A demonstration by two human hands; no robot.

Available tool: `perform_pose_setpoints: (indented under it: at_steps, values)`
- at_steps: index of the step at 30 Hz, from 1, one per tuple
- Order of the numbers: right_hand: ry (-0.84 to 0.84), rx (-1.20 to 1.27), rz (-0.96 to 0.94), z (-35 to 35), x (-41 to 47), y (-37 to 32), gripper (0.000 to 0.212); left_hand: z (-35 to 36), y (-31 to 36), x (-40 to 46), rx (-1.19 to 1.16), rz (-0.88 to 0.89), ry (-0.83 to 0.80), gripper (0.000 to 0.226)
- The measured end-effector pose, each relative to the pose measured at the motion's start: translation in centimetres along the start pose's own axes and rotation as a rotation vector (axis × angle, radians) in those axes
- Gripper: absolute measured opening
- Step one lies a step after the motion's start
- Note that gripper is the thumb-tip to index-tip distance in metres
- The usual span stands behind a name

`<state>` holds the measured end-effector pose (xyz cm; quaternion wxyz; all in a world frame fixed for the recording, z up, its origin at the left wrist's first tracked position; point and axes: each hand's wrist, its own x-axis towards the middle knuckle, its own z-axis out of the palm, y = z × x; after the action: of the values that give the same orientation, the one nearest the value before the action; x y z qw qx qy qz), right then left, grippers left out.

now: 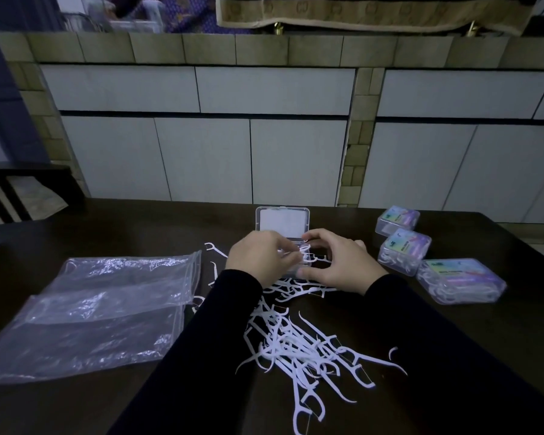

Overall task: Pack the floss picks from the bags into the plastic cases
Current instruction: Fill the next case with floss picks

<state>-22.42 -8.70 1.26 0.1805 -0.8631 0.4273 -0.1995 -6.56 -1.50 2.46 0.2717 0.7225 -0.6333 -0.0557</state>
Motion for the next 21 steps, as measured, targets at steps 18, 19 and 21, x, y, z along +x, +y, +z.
perform_pose_setpoints:
  at_steps: [18,19,21]
  values:
    - [-0.013,0.026,-0.022,-0.3,-0.1,-0.1,0.069,-1.3,2.0,-0.6,0.12,-0.009,-0.094,0.028]
    - [-0.02,0.02,-0.017,-0.3,-0.1,-0.1,0.071,-1.6,1.9,-0.6,0.129,-0.019,-0.095,0.027]
    - [-0.028,0.006,-0.013,-0.4,-0.2,-0.1,0.072,-1.8,1.7,-0.7,0.116,-0.025,-0.096,0.027]
